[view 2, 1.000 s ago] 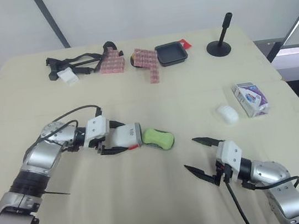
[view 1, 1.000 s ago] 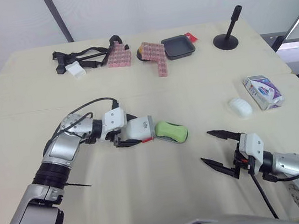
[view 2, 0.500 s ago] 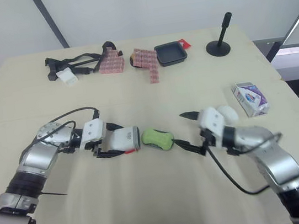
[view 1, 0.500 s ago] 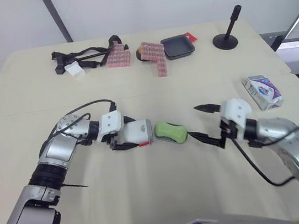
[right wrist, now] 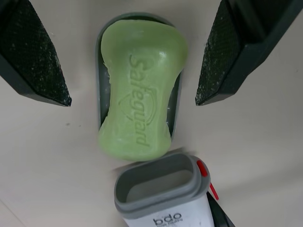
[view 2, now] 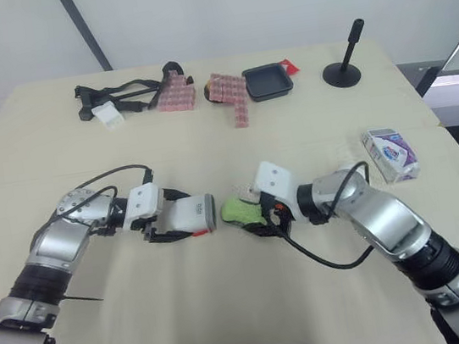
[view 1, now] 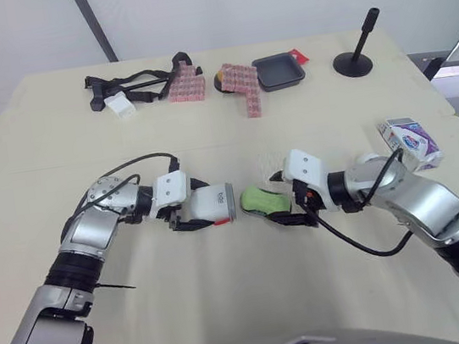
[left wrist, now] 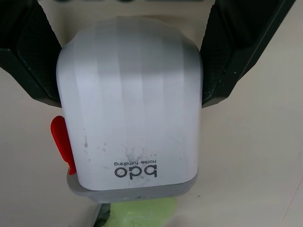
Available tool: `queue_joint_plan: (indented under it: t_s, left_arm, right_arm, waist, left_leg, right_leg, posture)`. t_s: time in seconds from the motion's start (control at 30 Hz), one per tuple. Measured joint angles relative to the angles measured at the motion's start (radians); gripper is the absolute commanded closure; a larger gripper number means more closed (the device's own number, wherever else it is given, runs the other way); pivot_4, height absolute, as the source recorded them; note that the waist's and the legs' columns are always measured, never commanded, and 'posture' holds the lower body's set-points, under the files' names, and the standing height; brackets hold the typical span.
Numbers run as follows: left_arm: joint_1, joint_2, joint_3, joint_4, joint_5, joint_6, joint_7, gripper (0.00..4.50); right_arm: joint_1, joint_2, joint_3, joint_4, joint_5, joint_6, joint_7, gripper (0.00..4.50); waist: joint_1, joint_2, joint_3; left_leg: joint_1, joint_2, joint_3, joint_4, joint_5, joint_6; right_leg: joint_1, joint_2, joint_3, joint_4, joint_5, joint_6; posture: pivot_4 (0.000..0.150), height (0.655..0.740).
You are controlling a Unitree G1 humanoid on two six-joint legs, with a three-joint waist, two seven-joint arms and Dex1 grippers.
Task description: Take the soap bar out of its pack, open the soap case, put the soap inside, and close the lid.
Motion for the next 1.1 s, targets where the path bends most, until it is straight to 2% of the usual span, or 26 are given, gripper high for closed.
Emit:
queue_joint_plan:
  t_s: [0.4, 0.77, 0.8, 0.87, 0.97, 1.0, 1.1]
  left_arm:
    - [0.014, -0.001, 0.000, -0.029, 0.000, 0.016, 0.008, 0.80]
    - [0.010, -0.004, -0.001, -0.025, 0.002, 0.023, 0.008, 0.80]
    - [0.008, -0.005, -0.001, -0.022, 0.003, 0.023, 0.008, 0.85]
    - [0.006, -0.005, -0.001, -0.021, 0.003, 0.023, 0.008, 0.85]
    - [0.005, -0.007, -0.002, -0.018, 0.003, 0.023, 0.006, 0.85]
    - [0.003, -0.007, -0.002, -0.015, 0.003, 0.023, 0.006, 0.85]
    - [-0.004, -0.015, -0.003, -0.006, 0.003, 0.023, 0.007, 0.85]
  right_arm:
    - [-0.076, 0.081, 0.103, 0.002, -0.045, 0.193, -0.110, 0.00]
    - [-0.073, 0.085, 0.118, 0.004, -0.045, 0.228, -0.144, 0.00]
    - [-0.072, 0.085, 0.118, 0.004, -0.045, 0.226, -0.146, 0.42]
    - [-0.070, 0.085, 0.118, 0.006, -0.046, 0.223, -0.152, 0.85]
    - [-0.071, 0.080, 0.111, 0.011, -0.050, 0.212, -0.153, 1.82]
    - [-0.071, 0.078, 0.110, 0.011, -0.050, 0.208, -0.150, 1.97]
    - [-0.070, 0.067, 0.115, 0.016, -0.054, 0.183, -0.136, 1.97]
  waist:
    - [0.004, 0.000, 0.000]
    - [0.005, 0.000, 0.000]
    - [0.004, 0.000, 0.000]
    - [0.005, 0.000, 0.000]
    - [0.005, 0.000, 0.000]
    - [0.005, 0.000, 0.000]
    - [0.004, 0.000, 0.000]
  left_leg:
    - [0.001, 0.000, 0.000, -0.001, 0.001, -0.001]
    - [0.001, 0.000, 0.000, -0.001, 0.001, -0.002]
    - [0.001, 0.000, 0.000, -0.001, 0.001, -0.002]
    - [0.001, 0.000, 0.000, -0.001, 0.001, -0.002]
    - [0.001, 0.000, 0.000, -0.001, 0.001, -0.002]
    - [0.001, 0.000, 0.000, -0.001, 0.001, -0.002]
    - [0.001, 0.000, 0.000, -0.001, 0.001, -0.002]
  right_leg:
    - [0.000, 0.000, 0.000, 0.000, 0.000, 0.000]
    - [0.000, 0.000, 0.000, 0.000, 0.000, 0.000]
    - [0.000, 0.000, -0.001, 0.000, 0.000, 0.000]
    - [0.001, 0.000, 0.000, 0.000, 0.000, 0.000]
    - [0.001, 0.000, 0.000, 0.000, 0.000, 0.000]
    - [0.001, 0.000, -0.001, 0.000, 0.000, 0.000]
    - [0.001, 0.000, 0.000, 0.000, 0.000, -0.001]
  posture:
    - [0.150, 0.7400]
    - [0.150, 0.7400]
    - [0.150, 0.7400]
    - [0.150, 0.7400]
    - [0.150, 0.7400]
    - [0.150, 0.7400]
    - [0.150, 0.7400]
